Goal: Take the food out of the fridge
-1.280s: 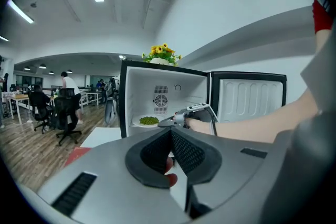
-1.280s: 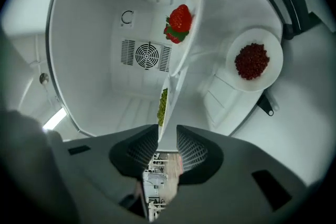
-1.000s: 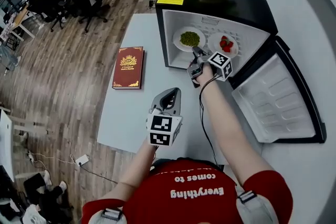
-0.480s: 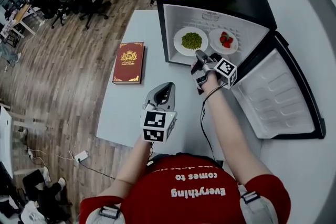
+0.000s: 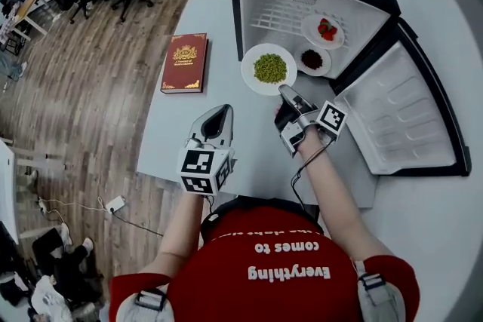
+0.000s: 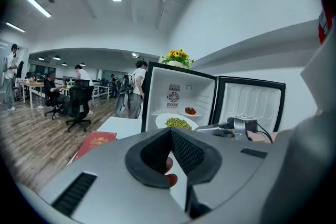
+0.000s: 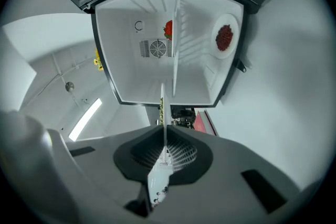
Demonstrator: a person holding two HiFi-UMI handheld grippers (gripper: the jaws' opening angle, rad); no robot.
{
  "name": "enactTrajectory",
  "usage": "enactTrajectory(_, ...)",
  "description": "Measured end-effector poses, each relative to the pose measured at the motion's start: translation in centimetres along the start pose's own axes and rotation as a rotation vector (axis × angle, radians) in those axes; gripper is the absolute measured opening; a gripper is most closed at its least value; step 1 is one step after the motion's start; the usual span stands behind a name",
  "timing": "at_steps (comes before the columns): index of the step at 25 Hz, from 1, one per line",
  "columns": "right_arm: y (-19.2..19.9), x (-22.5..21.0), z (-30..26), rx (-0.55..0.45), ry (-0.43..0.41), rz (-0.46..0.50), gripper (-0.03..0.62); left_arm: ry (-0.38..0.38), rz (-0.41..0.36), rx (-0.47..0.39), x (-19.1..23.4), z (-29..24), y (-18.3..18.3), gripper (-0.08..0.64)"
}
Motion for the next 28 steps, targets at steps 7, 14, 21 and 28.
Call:
enactTrajectory(7, 7.1, -3.9, 1.5, 0.17, 0.066, -0.067, 0.026, -0.117, 0.079, 0.032, 1.7, 4.5, 3.3, 0.002)
enactTrajectory(14, 14.1, -8.2, 0.0, 0.346, 0.179, -0.094, 0.026, -0.222, 0.169, 0.066, 2.8, 9.2, 6.7, 0.002)
enactTrajectory(21, 17.8, -11.7, -2.4, 0.446, 0.3, -0.018, 0.026, -0.321, 0.324, 0.113, 4.7, 12.5, 11.3, 0.002)
enactTrajectory(28, 20.0, -16.9, -3.6, 0.485, 0.482, 0.025, 0.026, -0.348, 0.413, 0.153, 5.3, 12.5, 14.9, 0.002)
Point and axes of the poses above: the fingertips, and each gripper's own axes: z backward along the fingers, x to its left, y out of its underside, the point moved 8 cm from there along z, backward along the fingers, and after that the axes turned 6 degrees about y, right-handed, at the moved point
